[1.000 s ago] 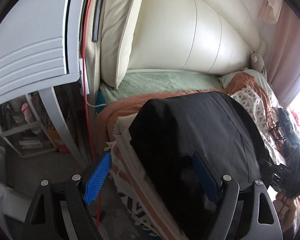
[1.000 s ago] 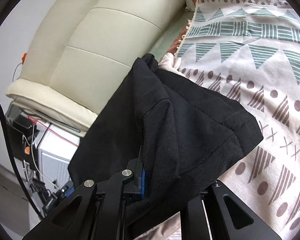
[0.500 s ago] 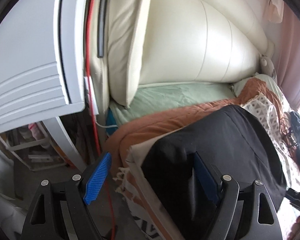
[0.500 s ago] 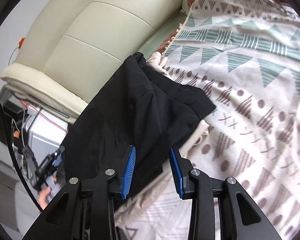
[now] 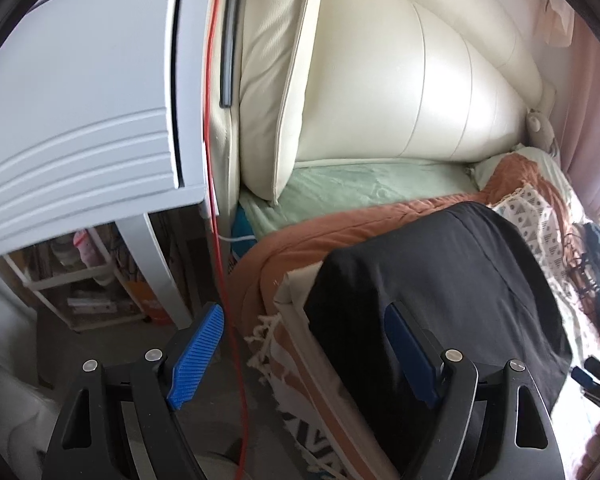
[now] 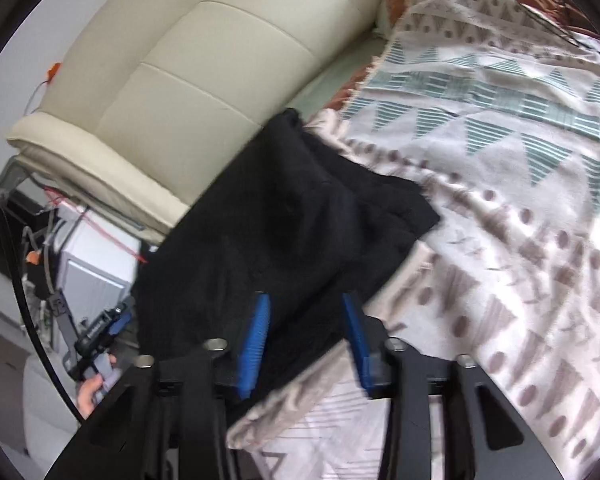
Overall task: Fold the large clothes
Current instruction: 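Open both tools and pull them back from the placed jacket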
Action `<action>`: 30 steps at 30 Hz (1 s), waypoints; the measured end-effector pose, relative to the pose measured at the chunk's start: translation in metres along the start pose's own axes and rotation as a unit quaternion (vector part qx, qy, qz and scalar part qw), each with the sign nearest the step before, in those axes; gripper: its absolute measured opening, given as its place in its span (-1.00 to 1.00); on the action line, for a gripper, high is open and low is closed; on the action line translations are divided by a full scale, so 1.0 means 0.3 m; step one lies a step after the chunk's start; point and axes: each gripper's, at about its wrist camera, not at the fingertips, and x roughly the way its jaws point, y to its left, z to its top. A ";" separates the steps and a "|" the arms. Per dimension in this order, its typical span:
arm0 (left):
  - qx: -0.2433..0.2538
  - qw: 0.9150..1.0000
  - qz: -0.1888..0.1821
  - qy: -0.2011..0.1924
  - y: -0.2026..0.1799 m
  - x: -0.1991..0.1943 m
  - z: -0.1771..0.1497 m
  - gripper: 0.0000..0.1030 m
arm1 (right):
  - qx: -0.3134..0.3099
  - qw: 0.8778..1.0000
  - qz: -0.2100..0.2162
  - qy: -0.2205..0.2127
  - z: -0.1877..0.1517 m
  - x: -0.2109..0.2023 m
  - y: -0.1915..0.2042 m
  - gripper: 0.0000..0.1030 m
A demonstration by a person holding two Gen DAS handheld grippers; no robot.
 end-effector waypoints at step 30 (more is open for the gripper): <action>0.063 0.992 -0.104 -0.032 -0.231 -0.336 -0.157 1.00 | -0.029 0.993 -0.111 -0.015 -0.080 -0.196 0.059 0.54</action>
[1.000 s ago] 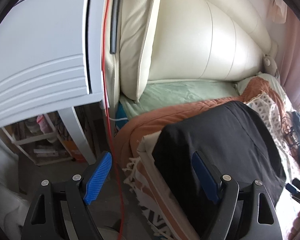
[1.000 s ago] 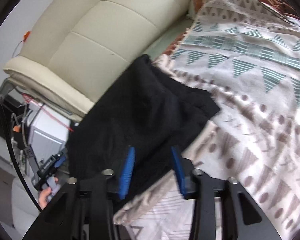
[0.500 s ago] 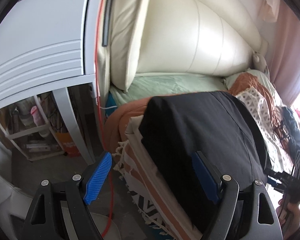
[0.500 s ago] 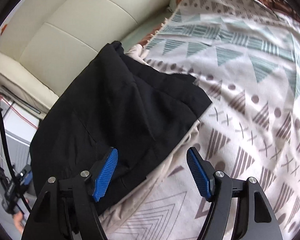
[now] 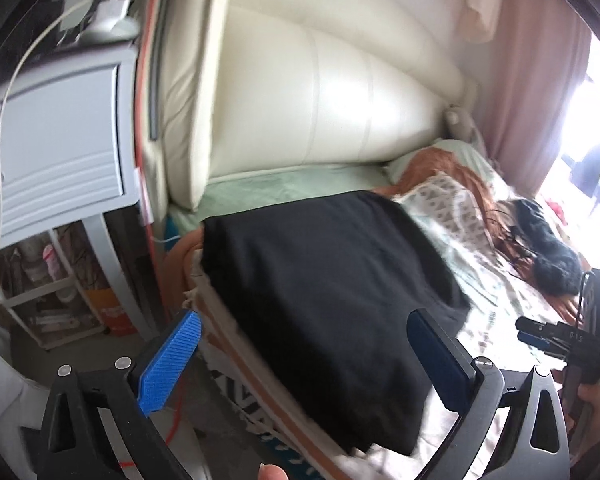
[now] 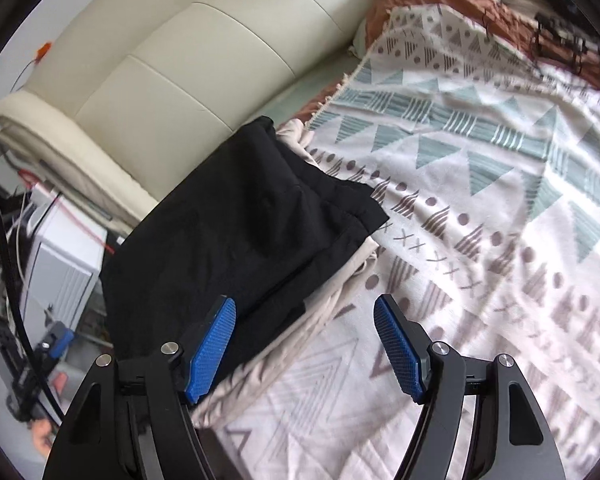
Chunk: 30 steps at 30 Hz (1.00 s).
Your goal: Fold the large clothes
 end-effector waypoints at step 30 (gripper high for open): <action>0.114 0.985 -0.115 -0.066 -0.413 -0.597 -0.255 1.00 | -0.076 0.981 -0.094 -0.152 -0.449 -0.890 0.131 1.00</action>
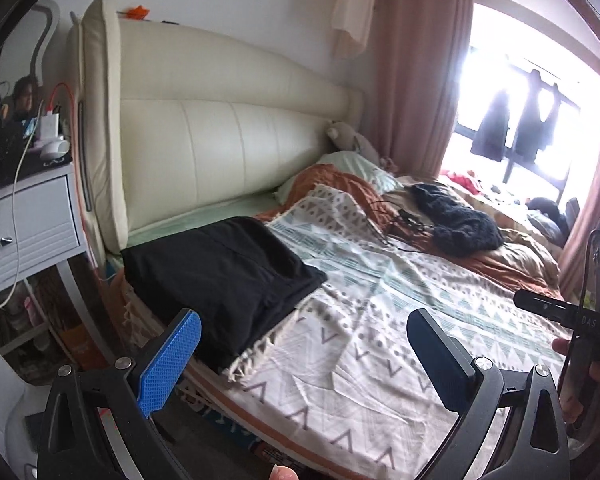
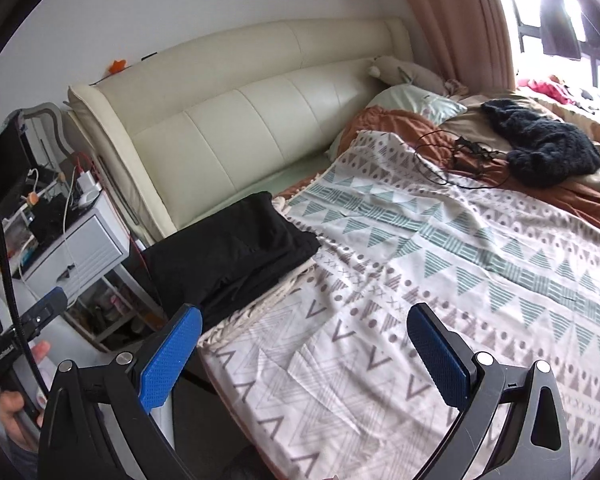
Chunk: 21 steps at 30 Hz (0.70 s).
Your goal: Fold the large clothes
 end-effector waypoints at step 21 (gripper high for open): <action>0.105 0.989 -0.104 -0.030 -0.209 -0.343 -0.305 1.00 | -0.011 0.990 -0.114 -0.079 -0.483 -0.504 0.154 1.00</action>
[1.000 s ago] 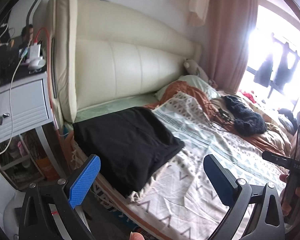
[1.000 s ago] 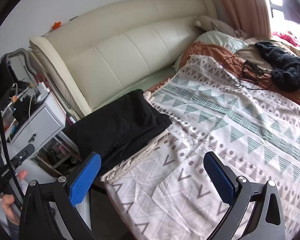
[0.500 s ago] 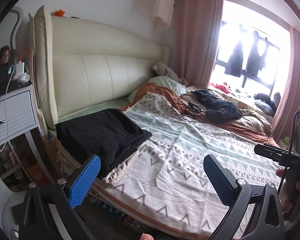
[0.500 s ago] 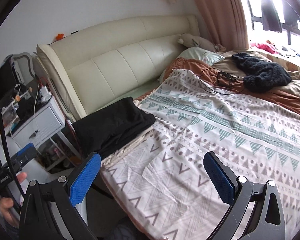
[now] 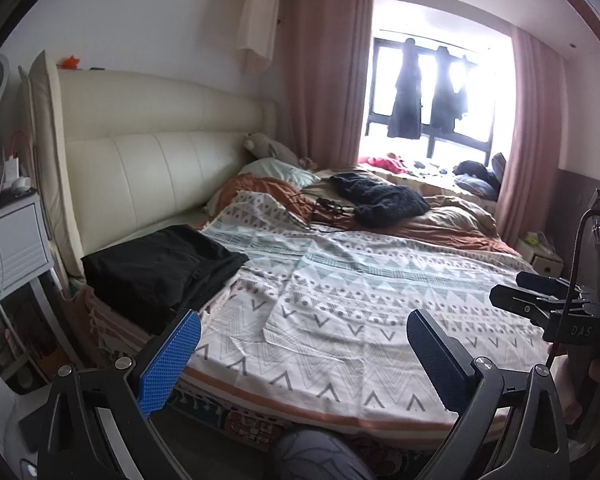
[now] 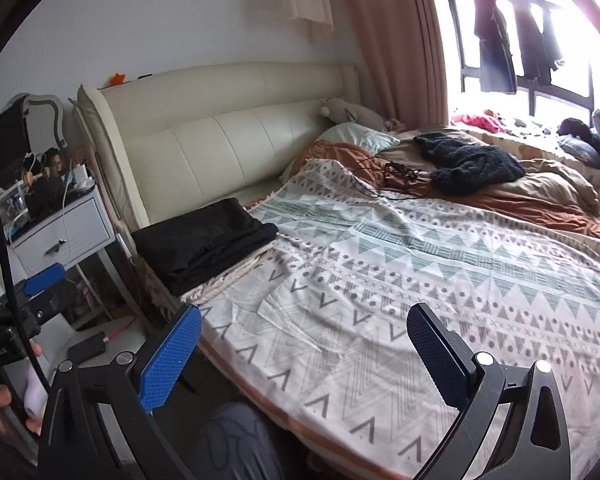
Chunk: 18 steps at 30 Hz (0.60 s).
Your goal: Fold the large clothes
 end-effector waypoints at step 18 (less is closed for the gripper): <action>0.029 0.998 -0.022 -0.055 -0.034 -0.178 -0.134 1.00 | 0.020 0.996 -0.069 -0.049 -0.279 -0.283 0.021 1.00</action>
